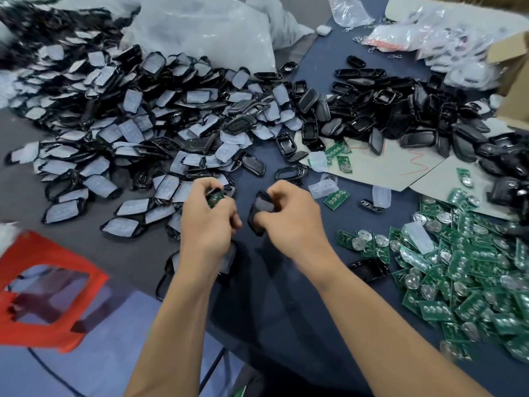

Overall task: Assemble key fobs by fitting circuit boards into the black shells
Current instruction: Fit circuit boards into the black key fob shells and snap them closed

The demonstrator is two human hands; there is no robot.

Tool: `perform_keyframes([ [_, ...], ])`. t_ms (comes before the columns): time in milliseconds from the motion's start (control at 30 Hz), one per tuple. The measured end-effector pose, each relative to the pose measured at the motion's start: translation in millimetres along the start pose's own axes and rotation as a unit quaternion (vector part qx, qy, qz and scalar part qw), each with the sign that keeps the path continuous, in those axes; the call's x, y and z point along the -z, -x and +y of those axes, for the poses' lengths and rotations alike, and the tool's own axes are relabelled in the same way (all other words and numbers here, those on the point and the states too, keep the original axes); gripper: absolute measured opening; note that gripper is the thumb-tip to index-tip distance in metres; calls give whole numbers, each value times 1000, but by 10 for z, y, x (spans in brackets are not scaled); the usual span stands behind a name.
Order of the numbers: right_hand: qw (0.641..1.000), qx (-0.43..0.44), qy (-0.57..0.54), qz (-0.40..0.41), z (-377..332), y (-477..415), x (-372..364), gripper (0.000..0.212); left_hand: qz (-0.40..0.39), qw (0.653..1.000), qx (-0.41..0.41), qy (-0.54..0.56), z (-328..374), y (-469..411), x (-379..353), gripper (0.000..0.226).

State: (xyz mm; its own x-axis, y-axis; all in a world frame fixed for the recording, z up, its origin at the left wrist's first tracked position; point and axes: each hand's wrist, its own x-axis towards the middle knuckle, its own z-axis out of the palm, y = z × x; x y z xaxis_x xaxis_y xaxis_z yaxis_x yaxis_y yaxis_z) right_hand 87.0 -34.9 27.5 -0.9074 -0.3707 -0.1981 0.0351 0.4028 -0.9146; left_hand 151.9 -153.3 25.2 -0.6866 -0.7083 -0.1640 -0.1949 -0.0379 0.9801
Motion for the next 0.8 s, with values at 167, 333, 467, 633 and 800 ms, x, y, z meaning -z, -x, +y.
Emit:
perform_keyframes([
  [167, 979, -48, -189, -52, 65, 194, 501, 30, -84, 996, 13, 2, 96, 248, -427, 24],
  [333, 979, -44, -195, -51, 131, 352, 915, 31, -170, 985, 15, -7, 129, 463, -767, 9],
  [467, 976, -47, -211, -41, 256, 454, 1128, 33, -247, 968, 36, 4, 169, 542, -893, 32],
  [633, 913, -61, -397, -77, 402, 602, 1290, 20, -235, 967, 84, 54, 216, 606, -1035, 34],
  [800, 907, -58, -412, -65, 499, 686, 1320, 21, -262, 956, 102, 81, 198, 703, -1159, 29],
])
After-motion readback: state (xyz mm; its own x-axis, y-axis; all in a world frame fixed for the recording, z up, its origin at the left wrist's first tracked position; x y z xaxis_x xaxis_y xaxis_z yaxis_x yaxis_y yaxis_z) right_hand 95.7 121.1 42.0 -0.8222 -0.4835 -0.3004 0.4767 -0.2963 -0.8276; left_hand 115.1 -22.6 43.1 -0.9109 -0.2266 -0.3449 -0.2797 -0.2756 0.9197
